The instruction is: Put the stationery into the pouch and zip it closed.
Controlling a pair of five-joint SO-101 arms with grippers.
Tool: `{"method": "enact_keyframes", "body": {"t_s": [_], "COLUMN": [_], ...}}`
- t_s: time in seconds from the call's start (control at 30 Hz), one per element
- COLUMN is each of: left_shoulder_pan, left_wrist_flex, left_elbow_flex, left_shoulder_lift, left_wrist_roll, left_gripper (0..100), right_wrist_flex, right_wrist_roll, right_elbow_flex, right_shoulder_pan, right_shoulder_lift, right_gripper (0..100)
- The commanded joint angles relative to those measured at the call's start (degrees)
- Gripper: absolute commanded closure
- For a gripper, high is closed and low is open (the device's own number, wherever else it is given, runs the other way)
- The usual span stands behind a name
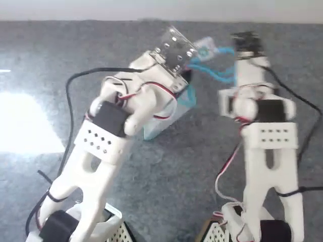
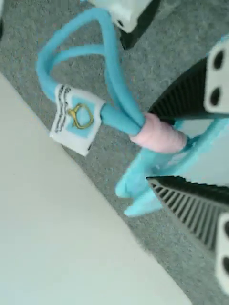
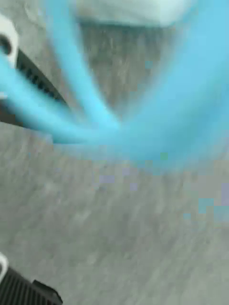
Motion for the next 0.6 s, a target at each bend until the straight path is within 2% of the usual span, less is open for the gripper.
{"method": "enact_keyframes", "body": {"t_s": [0.0, 0.13, 0.3, 0.43, 0.57], "left_shoulder_pan": [0.35, 2.55, 3.25, 3.52, 8.62], "left_wrist_flex": [-0.88, -1.14, -0.97, -1.05, 1.23], "left_elbow_flex": [2.33, 2.24, 2.51, 2.51, 2.95], "left_shoulder_lift": [-0.26, -0.26, -0.09, -0.09, -0.09], "left_wrist_roll": [0.0, 0.0, 6.68, 7.65, 7.21], "left_gripper": [78, 78, 71, 70, 70], "right_wrist_flex": [0.31, 0.22, 0.75, 0.75, -0.92], "right_wrist_roll": [2.9, 4.75, 9.14, 12.75, 17.14], "right_elbow_flex": [-0.35, -0.62, -0.35, -0.26, -0.26], "right_shoulder_pan": [8.48, 11.38, 14.99, 19.21, 25.19], "right_shoulder_lift": [-0.84, -0.84, -0.84, -1.8, -4.09], "right_gripper": [55.2, 55.2, 55.2, 55.2, 55.2]}}
